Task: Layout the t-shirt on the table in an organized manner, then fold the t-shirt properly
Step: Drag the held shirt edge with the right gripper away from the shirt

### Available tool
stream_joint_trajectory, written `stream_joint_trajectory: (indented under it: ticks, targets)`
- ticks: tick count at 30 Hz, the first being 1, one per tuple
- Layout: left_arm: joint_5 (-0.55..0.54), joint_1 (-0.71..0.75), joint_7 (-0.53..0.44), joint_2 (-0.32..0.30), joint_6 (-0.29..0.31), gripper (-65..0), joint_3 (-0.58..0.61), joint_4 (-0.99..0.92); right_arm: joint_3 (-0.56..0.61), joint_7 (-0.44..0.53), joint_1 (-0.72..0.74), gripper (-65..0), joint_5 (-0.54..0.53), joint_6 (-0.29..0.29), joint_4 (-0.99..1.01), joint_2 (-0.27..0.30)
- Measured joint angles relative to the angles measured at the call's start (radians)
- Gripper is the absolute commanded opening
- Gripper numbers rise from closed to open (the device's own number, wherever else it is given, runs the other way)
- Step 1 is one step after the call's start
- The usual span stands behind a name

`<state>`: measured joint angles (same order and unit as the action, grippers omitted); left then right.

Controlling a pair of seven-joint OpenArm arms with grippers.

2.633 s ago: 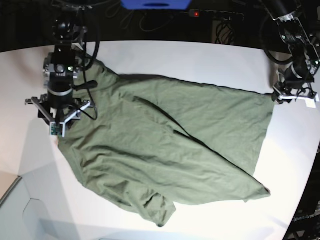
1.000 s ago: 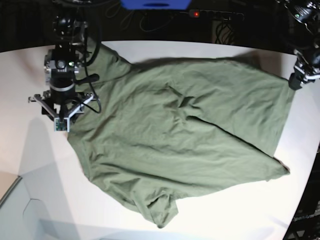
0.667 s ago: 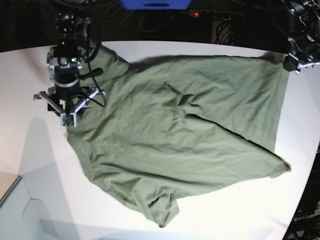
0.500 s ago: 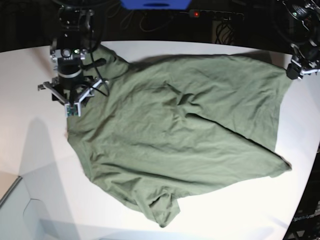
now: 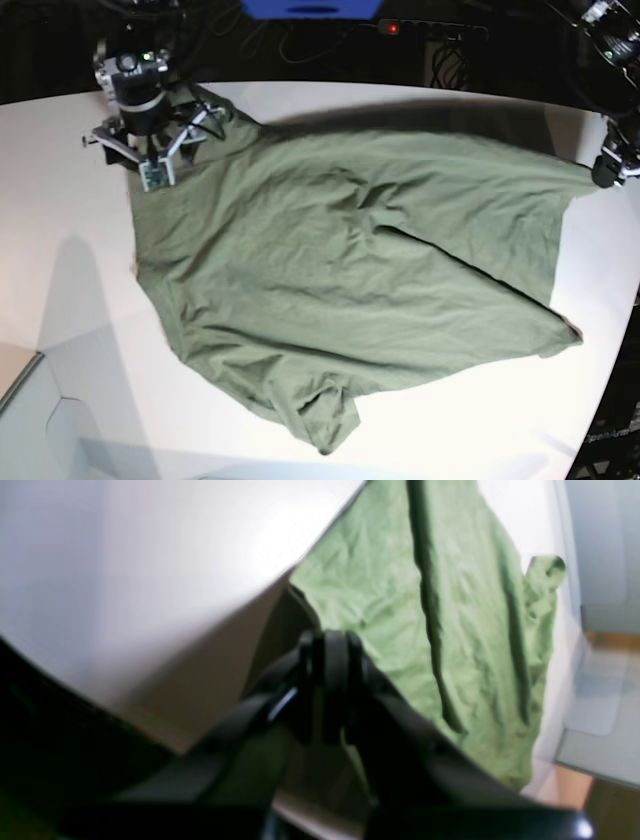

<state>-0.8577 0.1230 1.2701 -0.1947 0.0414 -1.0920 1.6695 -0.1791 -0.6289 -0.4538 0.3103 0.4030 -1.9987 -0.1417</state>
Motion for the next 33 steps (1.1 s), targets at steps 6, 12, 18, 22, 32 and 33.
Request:
stream_joint_trajectory:
  ticks: [6, 12, 18, 22, 32, 33]
  targets:
    - [0.005, -0.055, 0.005, -0.021, -0.001, -65.0, 0.003, -0.027, 0.016, 0.0, -0.074, -26.0, 0.007, 0.069, 0.0, -0.014]
    - [-0.002, -0.094, 0.011, -0.018, -0.005, -65.0, 0.006, -0.027, 0.095, 0.011, -0.124, -26.2, 0.005, 0.181, 0.0, -0.011]
    - [0.004, -0.086, 0.009, -0.018, -0.005, -65.0, 0.036, -0.027, 0.132, 0.011, -0.144, -27.1, 0.006, 0.183, 0.008, -0.011]
    - [0.002, -0.085, 0.009, -0.018, -0.005, -65.0, 0.034, -0.027, 0.126, 0.01, -0.139, -30.7, 0.007, 0.184, 0.03, -0.011]
    - [0.002, -0.085, 0.009, -0.019, -0.004, -65.0, 0.032, -0.027, 0.056, 0.008, -0.095, -31.5, 0.008, 0.183, 0.069, -0.007]
    - [0.002, -0.085, 0.008, -0.019, -0.004, -65.0, 0.032, -0.026, 0.042, 0.01, -0.086, -31.5, 0.007, 0.183, 0.069, -0.006]
